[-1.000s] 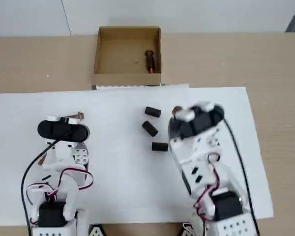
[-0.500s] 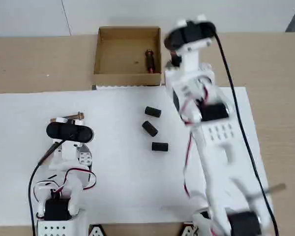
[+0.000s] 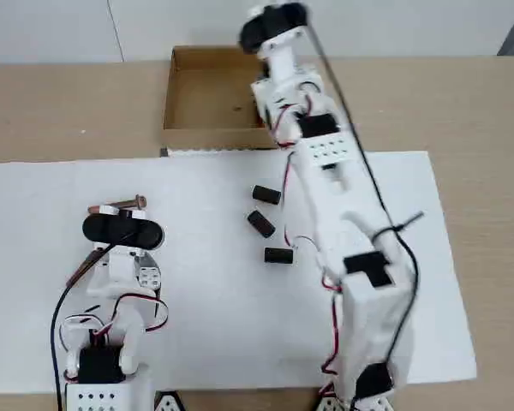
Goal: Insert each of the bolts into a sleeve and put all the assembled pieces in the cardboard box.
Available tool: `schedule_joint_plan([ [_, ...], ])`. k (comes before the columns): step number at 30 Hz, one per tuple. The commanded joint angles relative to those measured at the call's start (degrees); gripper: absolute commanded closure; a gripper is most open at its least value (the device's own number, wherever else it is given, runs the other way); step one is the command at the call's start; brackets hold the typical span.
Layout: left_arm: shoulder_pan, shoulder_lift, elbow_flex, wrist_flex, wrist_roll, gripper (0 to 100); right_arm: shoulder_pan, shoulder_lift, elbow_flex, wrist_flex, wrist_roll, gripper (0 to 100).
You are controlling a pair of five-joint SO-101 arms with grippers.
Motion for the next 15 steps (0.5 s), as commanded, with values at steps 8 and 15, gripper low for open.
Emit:
schedule_joint_plan([
  [8,-0.4,-0.5,0.6,-1.4,-0.1,99,-4.1,14.5,-17.1,-1.5,9.7,99.3],
  [15,-0.4,-0.5,0.6,-1.4,-0.1,99,-4.1,17.3,-18.6,2.0,10.8,80.5],
])
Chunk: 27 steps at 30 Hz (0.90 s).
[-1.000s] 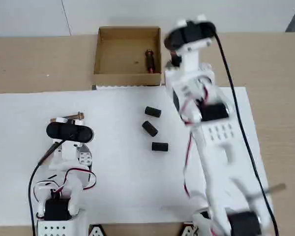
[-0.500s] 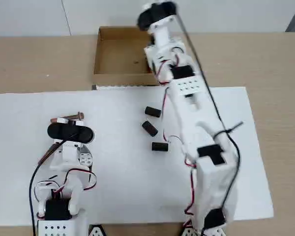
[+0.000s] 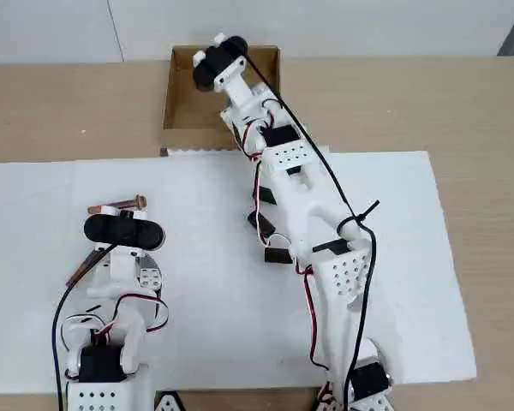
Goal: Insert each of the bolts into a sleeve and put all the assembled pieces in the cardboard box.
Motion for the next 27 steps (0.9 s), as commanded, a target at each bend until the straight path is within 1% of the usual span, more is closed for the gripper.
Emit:
schedule_joint_plan([
  [1,-0.4,-0.5,-0.2,-1.2,-0.1,99,0.0,-1.5,-4.0,1.6,0.5,80.5],
  [4,-0.4,-0.5,-0.2,-1.2,-0.1,99,0.0,-1.5,-4.0,1.6,0.5,85.2],
  [6,-0.4,-0.5,-0.1,-1.2,-0.1,99,0.0,-1.7,-4.1,1.9,0.5,90.5],
  [8,-0.4,-0.5,-0.1,-1.2,-0.1,99,0.0,-2.9,-4.7,2.9,0.5,98.0],
  [9,-0.4,-0.5,-0.1,-1.2,-0.1,99,0.0,-3.6,-4.8,3.6,0.5,99.8],
  [11,-0.4,-0.5,-0.1,-1.2,-0.1,99,0.0,-5.0,-4.8,6.0,0.3,98.7],
  [13,-0.4,-0.5,-0.1,-1.1,-0.1,99,0.0,-6.4,-4.9,9.5,0.3,99.7],
  [16,-0.4,-0.5,-0.1,-1.1,0.0,99,0.0,-9.2,-4.9,16.1,0.2,99.5],
  [24,-0.4,-0.5,-0.1,-1.1,0.0,99,0.2,-17.8,-4.9,34.4,-5.3,99.5],
  [27,-0.4,-0.5,-0.1,-1.1,0.0,99,0.7,-20.4,-4.9,40.6,-4.9,99.5],
])
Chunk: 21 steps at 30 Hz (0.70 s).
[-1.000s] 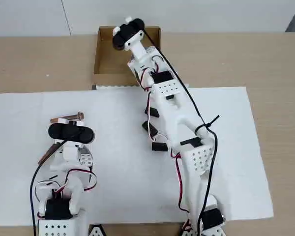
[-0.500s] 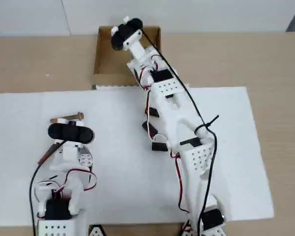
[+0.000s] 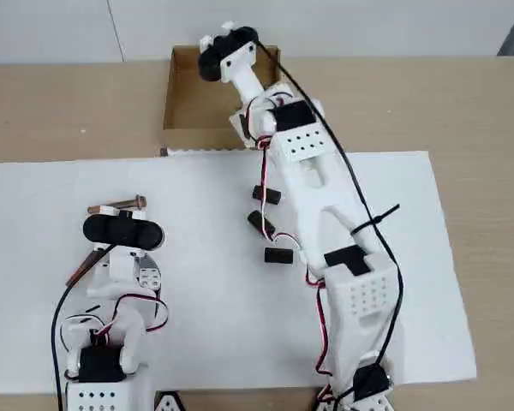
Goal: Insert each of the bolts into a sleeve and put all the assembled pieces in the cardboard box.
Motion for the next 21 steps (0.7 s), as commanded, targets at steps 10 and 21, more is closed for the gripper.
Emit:
schedule_joint_plan([
  [10,-0.1,-0.5,-0.1,-1.1,-0.1,99,0.4,-13.8,-3.0,21.9,0.2,99.5],
  [21,0.0,-0.5,-0.1,-1.1,-0.1,99,-0.4,-23.7,-2.6,36.3,-0.7,99.2],
])
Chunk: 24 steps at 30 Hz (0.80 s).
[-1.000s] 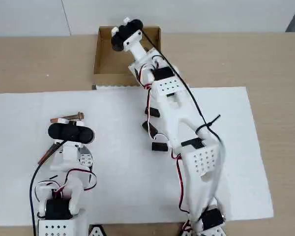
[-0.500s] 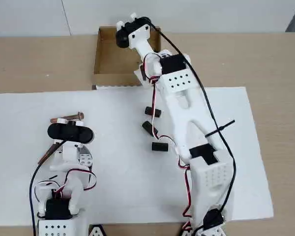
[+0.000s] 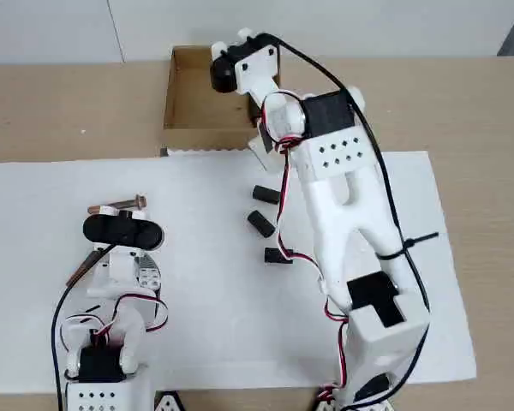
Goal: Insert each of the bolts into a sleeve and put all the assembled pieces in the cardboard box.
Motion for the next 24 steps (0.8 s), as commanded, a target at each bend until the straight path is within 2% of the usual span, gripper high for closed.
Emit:
schedule_joint_plan([
  [1,0.0,-0.5,-0.1,-1.1,-0.1,99,-0.7,-4.6,-2.2,2.1,-1.9,99.1],
  [13,0.0,-0.5,-0.1,-1.1,-0.2,99,-3.0,-4.1,14.6,0.9,-3.5,98.7],
  [19,0.0,-0.5,-0.1,-1.1,-0.2,99,-3.2,1.1,17.9,0.6,-3.4,83.1],
  [24,0.0,-0.5,-0.1,-1.1,-0.2,99,-4.2,4.8,17.9,-2.2,-1.8,82.4],
])
